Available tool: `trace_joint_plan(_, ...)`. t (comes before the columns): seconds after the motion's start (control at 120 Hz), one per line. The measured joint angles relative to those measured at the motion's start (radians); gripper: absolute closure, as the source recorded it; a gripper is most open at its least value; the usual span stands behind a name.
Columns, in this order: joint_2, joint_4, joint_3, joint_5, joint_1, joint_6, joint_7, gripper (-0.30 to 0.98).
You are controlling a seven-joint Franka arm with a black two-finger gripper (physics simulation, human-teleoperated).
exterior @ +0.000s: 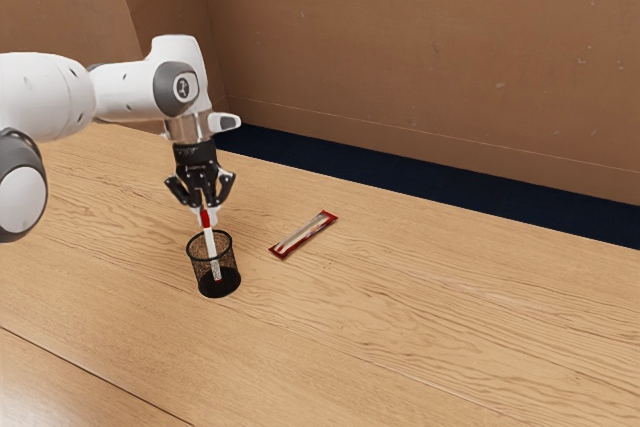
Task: Take the marker out of the pen holder and place it to the left of the pen holder.
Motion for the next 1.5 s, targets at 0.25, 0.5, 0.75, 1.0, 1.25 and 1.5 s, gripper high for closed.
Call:
trace_joint_plan(0.25, -0.017, 0.0, -0.002, 0.008, 0.001, -0.004, 0.002, 0.75)
trace_joint_plan(0.5, -0.101, 0.147, 0.005, 0.011, 0.001, -0.145, 0.0, 0.78)
trace_joint_plan(0.75, -0.089, 0.207, 0.047, 0.149, 0.002, -0.399, 0.002, 0.78)
trace_joint_plan(1.0, 0.046, 0.146, 0.079, 0.187, 0.003, -0.595, -0.013, 0.79)
trace_joint_plan(1.25, 0.128, 0.133, 0.084, 0.203, 0.022, -0.711, -0.046, 0.79)
trace_joint_plan(1.5, 0.17, 0.136, 0.083, 0.191, 0.06, -0.741, -0.067, 0.56)
